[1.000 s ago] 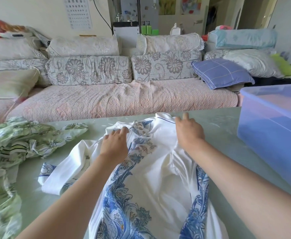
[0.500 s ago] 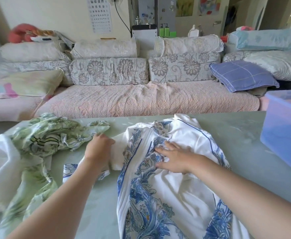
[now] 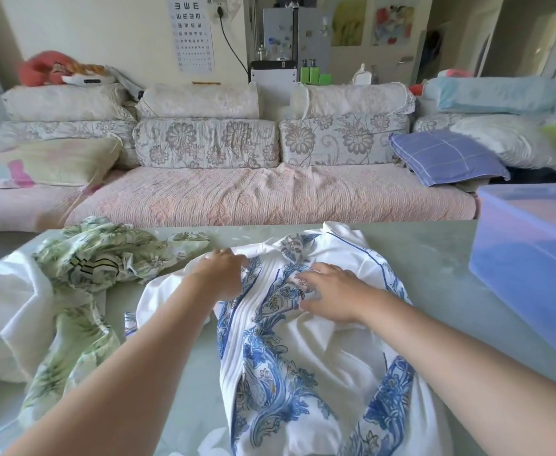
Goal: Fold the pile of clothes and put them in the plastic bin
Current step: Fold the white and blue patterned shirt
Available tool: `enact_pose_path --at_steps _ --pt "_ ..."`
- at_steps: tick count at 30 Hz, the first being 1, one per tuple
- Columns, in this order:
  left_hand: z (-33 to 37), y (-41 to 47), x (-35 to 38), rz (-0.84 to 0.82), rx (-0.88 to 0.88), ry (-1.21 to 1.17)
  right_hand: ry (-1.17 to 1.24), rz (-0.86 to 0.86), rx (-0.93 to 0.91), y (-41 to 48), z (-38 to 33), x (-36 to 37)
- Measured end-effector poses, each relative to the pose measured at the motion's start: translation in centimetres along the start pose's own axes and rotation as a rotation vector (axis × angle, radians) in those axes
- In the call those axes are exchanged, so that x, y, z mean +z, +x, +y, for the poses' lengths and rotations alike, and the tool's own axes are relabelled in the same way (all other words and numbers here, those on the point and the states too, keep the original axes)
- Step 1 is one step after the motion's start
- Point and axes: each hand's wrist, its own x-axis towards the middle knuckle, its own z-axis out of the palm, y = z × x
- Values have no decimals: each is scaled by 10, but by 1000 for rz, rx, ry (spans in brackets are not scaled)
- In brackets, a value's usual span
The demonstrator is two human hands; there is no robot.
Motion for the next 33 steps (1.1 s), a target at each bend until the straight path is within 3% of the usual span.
enact_pose_path --at_steps 5,13,17,19,22,25,28,30,31,33 --pt "23 -38 0 -76 84 -75 82 46 -123 -59 -24 -22" --pt "53 -120 22 -195 272 -206 220 -305 -151 -139 -37 -14" --pt "73 -154 20 -354 387 -251 180 -442 -90 -161 -24 -15" --pt "81 -160 26 -331 423 -193 96 -476 -74 -170 -17 -16" --pt "89 -158 37 -266 424 -163 -156 -399 2 -180 -4 -24" --pt "98 -157 37 -152 379 -43 -543 -236 246 -180 17 -31" --pt "106 -154 31 1 277 43 -800 -297 444 -176 30 -26" --pt "107 -149 27 57 224 -4 -800 -275 423 -173 31 -20" --pt "108 -147 25 82 209 -44 -719 -174 327 -172 28 -16" --pt "109 -143 23 123 196 -138 -319 69 60 -174 12 -12"
